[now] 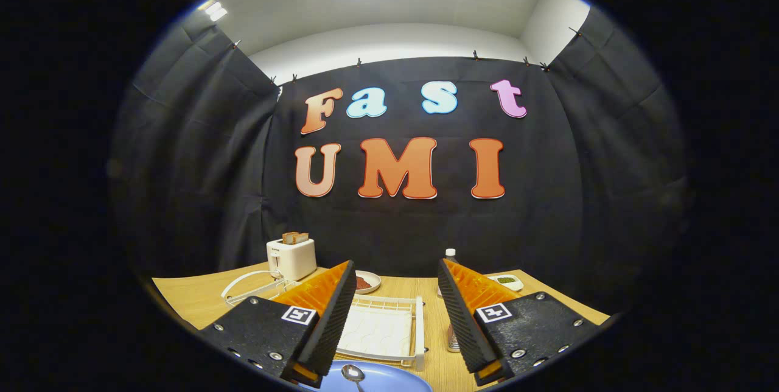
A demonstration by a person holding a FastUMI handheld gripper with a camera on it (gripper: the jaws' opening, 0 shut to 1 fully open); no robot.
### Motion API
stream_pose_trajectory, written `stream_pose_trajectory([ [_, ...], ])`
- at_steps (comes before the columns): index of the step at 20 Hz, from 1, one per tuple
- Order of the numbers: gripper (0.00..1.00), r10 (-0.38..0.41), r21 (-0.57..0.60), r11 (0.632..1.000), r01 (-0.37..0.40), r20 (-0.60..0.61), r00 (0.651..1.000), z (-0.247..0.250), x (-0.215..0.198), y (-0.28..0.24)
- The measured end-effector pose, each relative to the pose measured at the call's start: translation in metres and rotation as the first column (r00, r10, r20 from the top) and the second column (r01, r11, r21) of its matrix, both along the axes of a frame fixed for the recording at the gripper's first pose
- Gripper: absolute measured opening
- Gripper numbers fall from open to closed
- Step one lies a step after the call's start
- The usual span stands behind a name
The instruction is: Take the plate from the dish rack, then take the spoon from the basket and place it into the plate.
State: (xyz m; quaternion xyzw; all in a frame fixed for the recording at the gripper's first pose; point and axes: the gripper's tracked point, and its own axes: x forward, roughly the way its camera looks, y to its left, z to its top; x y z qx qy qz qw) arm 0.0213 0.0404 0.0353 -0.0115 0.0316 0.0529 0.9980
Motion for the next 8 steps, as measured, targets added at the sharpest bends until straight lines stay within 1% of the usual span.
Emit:
stream_pose_trajectory([
  [8, 0.80, 0.005, 0.004, 1.000, -0.006, 0.004, 1.000, 0.0016, 0.0015, 0.0062],
])
